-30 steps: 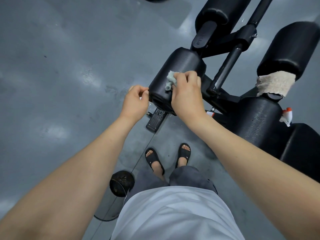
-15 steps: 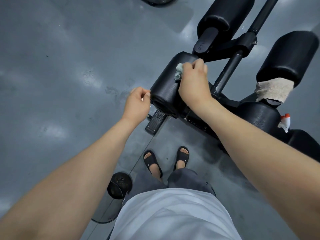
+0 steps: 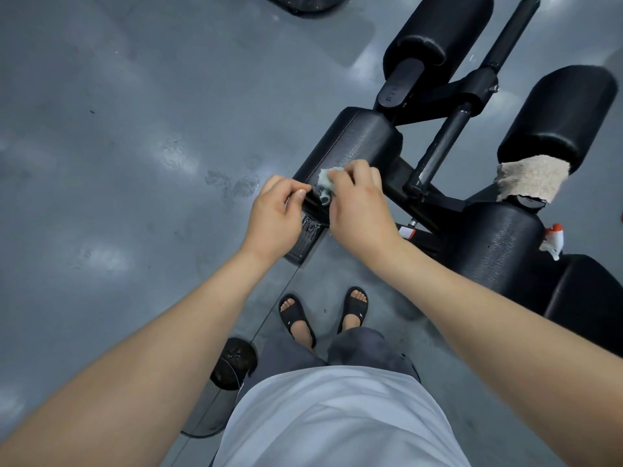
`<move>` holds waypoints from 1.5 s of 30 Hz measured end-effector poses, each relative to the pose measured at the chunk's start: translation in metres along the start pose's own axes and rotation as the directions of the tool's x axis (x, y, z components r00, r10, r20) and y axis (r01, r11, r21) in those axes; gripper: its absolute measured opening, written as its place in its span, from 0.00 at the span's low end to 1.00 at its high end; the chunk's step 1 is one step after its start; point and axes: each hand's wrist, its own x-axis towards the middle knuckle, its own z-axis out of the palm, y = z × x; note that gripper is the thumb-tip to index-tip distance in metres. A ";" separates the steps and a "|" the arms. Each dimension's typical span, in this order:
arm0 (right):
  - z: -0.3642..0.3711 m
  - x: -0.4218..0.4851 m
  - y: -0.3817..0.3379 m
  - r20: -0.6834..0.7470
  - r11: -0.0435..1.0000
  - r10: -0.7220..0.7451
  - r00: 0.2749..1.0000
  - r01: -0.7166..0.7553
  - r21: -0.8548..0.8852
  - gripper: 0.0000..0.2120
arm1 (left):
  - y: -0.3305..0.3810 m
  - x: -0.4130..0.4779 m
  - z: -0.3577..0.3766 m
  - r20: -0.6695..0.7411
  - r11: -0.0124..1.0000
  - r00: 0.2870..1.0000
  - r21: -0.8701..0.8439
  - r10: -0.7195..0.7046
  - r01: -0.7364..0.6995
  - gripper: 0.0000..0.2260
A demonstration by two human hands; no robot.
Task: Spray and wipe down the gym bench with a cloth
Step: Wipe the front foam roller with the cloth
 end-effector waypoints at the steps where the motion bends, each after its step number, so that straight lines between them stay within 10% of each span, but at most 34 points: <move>1: -0.002 0.000 0.003 0.004 1.000 -0.013 1.000 0.013 0.001 0.14 | 0.000 0.003 -0.004 -0.015 1.000 1.000 -0.015 -0.020 0.020 0.08; 10: -0.003 -0.005 0.001 0.021 0.999 -0.034 0.999 0.034 0.013 0.14 | -0.014 0.030 -0.005 0.045 0.959 0.959 -0.028 -0.281 0.282 0.12; 32: -0.030 0.074 0.032 0.056 0.960 0.197 0.979 -0.181 -0.213 0.14 | 0.012 0.015 -0.005 0.122 0.995 0.988 0.010 0.093 -0.094 0.20; 45: -0.009 0.002 -0.010 0.155 0.989 -0.129 0.979 0.139 -0.054 0.11 | -0.010 0.031 -0.014 0.046 0.958 0.957 0.002 -0.286 0.287 0.22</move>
